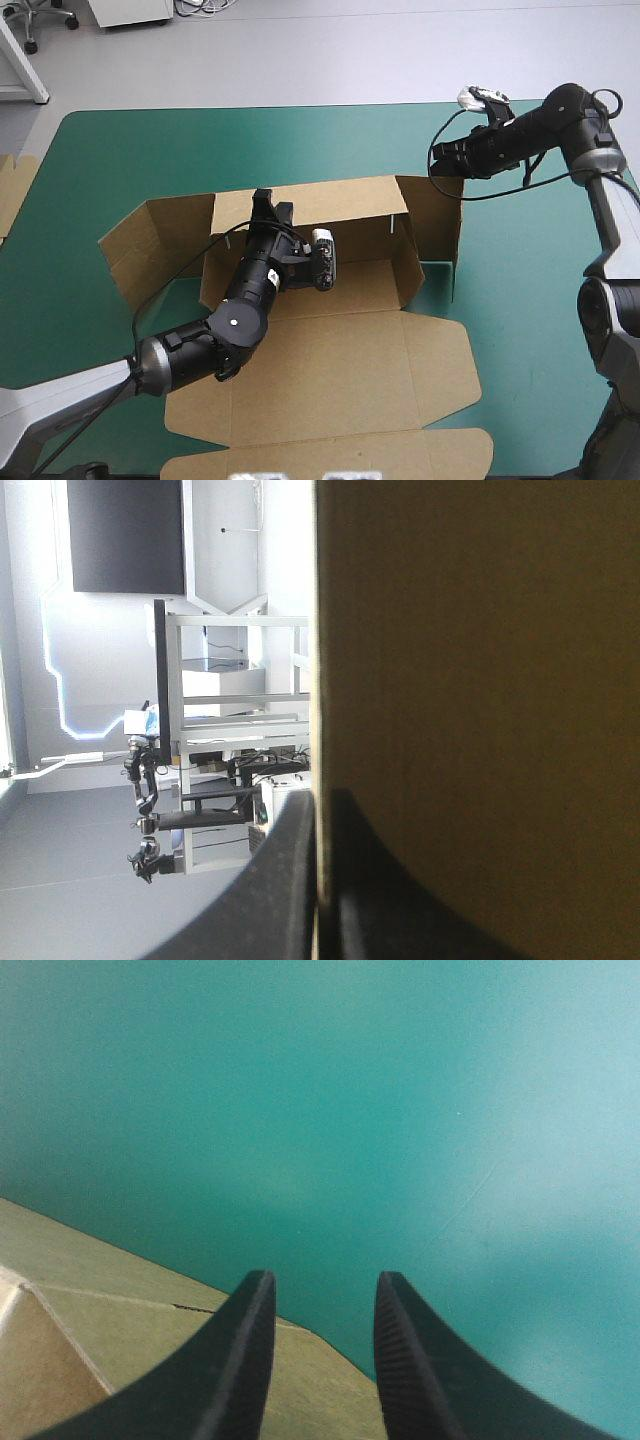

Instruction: Fold the box

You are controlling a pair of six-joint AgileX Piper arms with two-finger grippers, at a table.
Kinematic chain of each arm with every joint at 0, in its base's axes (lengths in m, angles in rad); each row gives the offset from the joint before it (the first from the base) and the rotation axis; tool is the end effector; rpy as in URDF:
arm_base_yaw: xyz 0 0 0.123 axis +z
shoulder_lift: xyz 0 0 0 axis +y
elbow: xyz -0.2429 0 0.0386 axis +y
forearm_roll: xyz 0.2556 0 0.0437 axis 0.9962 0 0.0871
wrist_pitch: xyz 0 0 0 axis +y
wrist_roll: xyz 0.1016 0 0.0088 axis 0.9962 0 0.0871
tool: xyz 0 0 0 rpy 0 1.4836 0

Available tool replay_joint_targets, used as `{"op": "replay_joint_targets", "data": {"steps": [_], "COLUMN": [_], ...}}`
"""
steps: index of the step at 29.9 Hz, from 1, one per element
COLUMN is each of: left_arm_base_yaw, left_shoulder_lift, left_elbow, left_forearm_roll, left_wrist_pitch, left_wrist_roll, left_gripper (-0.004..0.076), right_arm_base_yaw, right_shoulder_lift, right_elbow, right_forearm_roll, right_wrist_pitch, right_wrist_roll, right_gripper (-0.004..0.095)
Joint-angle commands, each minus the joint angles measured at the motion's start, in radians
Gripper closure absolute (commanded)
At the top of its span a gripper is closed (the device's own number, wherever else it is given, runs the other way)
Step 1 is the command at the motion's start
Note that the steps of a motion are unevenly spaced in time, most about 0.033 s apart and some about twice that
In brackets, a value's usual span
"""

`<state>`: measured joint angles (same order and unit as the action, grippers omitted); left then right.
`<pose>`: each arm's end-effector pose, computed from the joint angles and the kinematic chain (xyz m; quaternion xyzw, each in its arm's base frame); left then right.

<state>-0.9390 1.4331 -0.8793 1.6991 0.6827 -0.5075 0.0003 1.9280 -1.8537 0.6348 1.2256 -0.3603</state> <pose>0.2403 -0.2202 0.2434 0.5980 0.5300 0.3473 0.4908 0.4146 0.0570 0.2848 -0.1169 0.9290 0.2725 0.2216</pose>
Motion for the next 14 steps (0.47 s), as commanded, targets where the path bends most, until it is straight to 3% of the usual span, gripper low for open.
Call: {"op": "replay_joint_targets", "data": {"steps": [1,14], "left_arm_base_yaw": [0.001,0.002], "left_shoulder_lift": [-0.016,-0.010], "left_elbow": [-0.029,-0.029], "left_forearm_roll": [0.069,0.069], "left_wrist_pitch": [0.067,0.093], "left_wrist_roll": [-0.016,-0.016], "left_gripper": [0.0734,0.0734], "right_arm_base_yaw": [0.001,0.001], "right_shoulder_lift": [-0.080,-0.191], "right_elbow": [-0.032,0.159], "right_forearm_roll": [0.063,0.147], "right_wrist_pitch": [0.018,-0.031], "right_wrist_roll": [-0.021,-0.130], "right_gripper": [0.0602,0.0602]}}
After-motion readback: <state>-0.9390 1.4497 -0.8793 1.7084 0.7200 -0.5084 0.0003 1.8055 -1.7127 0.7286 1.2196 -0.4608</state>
